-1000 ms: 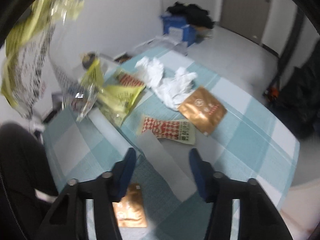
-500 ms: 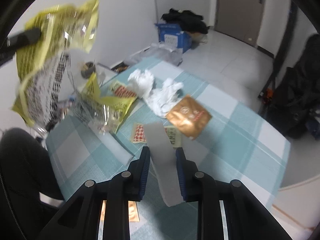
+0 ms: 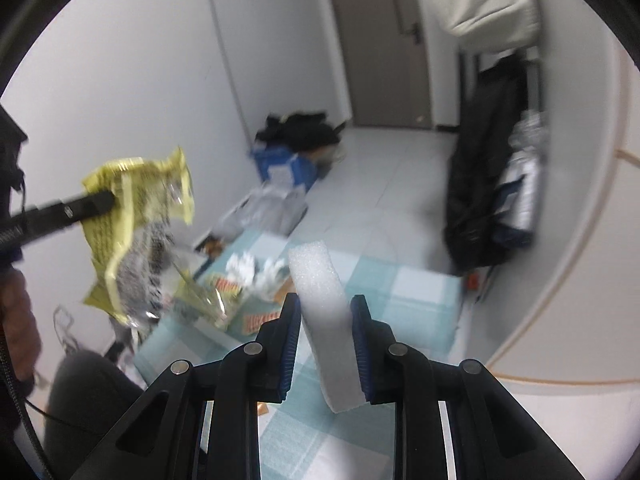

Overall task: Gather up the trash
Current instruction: 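Carry the yellow bag with the left tool while the right tool carries the foam strip to the bin, then open the left tool over the bin while the right tool releases the foam strip into it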

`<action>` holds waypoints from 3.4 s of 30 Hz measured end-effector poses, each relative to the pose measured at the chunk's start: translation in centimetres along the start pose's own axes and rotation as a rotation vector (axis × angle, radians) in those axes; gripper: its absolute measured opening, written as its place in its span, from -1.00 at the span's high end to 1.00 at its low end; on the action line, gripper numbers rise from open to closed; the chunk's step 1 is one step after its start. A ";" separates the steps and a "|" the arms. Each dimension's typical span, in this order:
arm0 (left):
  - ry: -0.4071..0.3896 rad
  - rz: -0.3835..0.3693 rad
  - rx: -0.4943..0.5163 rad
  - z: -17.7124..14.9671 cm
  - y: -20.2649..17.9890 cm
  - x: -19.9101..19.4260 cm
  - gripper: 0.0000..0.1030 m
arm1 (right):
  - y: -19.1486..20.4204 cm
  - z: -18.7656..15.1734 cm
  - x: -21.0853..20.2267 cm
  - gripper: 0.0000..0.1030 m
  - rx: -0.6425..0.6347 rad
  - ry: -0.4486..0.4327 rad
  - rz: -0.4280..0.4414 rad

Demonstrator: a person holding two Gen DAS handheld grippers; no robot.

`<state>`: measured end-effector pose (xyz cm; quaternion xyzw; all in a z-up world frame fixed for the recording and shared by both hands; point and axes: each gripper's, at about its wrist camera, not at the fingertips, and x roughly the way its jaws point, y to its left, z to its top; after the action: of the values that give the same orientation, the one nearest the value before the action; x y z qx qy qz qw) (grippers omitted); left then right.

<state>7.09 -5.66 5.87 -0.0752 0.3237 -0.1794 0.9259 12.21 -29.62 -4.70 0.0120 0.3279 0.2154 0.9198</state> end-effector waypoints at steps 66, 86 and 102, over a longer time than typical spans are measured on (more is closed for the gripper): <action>1.285 -0.083 0.436 -29.3 -28.8 25.9 0.89 | -24.5 -43.0 -7.7 0.45 1.319 0.349 -0.373; 1.176 0.000 0.426 -28.1 -28.0 25.4 0.02 | -23.7 -41.5 -11.0 -0.03 1.263 0.279 -0.436; 0.746 -0.080 0.465 -16.9 -28.0 18.4 -0.01 | -22.2 -36.2 -14.0 -0.36 1.112 0.167 -0.468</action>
<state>1.91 -38.96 -10.69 0.1924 0.5836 -0.2980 0.7305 -10.87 -59.75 -28.38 0.4013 0.4563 -0.1956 0.7697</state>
